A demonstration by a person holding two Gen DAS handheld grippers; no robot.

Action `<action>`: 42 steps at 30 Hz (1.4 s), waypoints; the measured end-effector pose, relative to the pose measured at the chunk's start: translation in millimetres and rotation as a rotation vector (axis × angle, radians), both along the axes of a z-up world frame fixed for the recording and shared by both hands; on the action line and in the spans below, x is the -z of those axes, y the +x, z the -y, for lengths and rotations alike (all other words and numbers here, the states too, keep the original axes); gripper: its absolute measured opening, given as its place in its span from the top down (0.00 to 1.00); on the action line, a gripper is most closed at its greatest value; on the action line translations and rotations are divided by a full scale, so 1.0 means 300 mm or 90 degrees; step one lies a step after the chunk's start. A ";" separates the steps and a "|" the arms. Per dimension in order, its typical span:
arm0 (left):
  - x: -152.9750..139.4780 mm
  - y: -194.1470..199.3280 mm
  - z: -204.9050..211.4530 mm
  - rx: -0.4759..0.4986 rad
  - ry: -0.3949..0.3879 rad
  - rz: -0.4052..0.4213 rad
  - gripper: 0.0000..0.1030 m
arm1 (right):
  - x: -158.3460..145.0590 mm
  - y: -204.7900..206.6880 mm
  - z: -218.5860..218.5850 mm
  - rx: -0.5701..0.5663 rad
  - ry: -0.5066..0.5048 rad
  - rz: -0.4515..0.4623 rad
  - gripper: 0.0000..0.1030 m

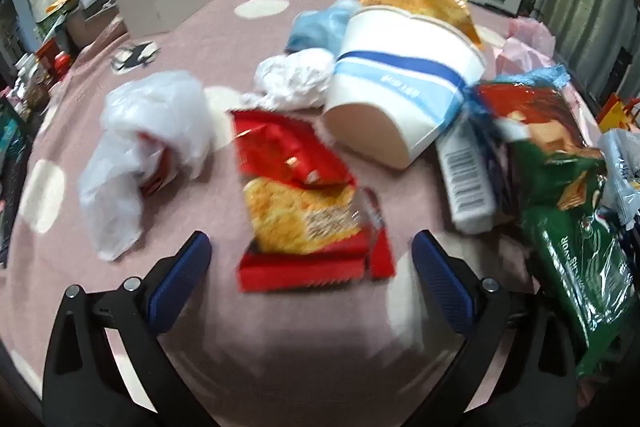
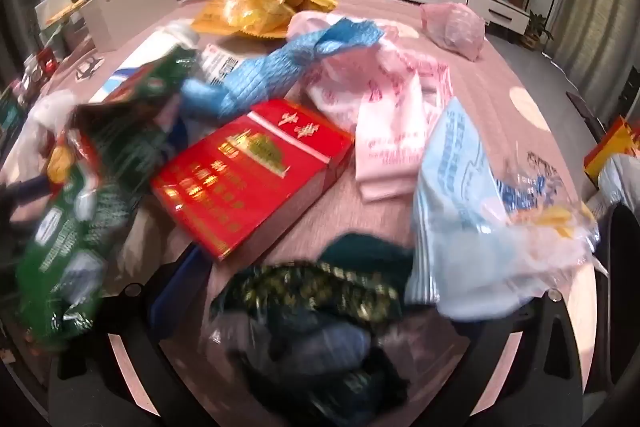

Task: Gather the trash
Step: 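Move both tools over the trash pile toward the clear bread bag and white plastic bag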

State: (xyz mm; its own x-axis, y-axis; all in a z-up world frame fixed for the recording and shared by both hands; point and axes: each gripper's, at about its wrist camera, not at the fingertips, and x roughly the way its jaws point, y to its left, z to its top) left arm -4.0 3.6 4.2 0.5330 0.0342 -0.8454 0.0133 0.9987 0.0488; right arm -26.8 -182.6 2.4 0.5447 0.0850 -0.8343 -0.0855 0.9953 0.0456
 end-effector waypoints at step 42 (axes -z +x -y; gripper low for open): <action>-0.303 0.034 -0.001 0.036 -0.191 0.036 0.02 | -0.284 0.040 0.180 0.219 0.158 0.046 0.07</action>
